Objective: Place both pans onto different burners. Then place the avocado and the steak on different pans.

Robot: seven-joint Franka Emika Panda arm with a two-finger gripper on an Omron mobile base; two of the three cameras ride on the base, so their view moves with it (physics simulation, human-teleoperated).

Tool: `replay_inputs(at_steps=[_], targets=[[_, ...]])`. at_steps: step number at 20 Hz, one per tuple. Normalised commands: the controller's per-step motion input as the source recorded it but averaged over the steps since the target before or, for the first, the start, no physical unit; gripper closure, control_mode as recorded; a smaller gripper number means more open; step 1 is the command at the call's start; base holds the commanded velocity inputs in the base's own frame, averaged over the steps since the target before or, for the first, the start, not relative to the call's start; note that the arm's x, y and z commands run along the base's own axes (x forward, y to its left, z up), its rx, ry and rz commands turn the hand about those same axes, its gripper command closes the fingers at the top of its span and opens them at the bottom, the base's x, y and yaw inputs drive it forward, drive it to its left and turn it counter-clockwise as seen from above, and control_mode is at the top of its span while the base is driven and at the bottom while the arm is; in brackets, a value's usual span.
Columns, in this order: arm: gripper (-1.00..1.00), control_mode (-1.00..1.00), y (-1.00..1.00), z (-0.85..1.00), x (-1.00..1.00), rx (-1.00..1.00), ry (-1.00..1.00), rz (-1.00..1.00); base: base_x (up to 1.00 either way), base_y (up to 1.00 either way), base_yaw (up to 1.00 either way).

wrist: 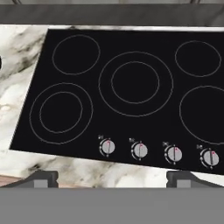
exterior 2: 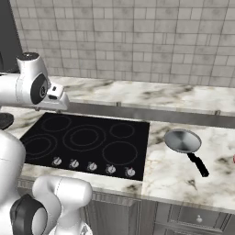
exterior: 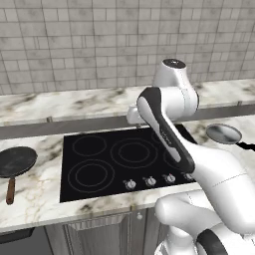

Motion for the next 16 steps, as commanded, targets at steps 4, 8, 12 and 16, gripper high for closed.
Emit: replay_inputs(at_steps=[4,8,12,16], targets=[[-1.0,-1.0,0.56,-0.02,-0.32,0.0,-0.05,0.0,0.0,0.0,0.0],[-1.0,-1.0,0.49,0.0,-0.26,0.01,-0.04,-0.01,0.0,0.0,0.0],[-1.0,-1.0,0.47,-0.01,-0.15,0.02,-0.02,-0.02,0.0,0.0,0.0],[-1.0,-1.0,0.43,0.0,-0.03,0.03,0.0,-0.02,0.0,0.0,0.0]])
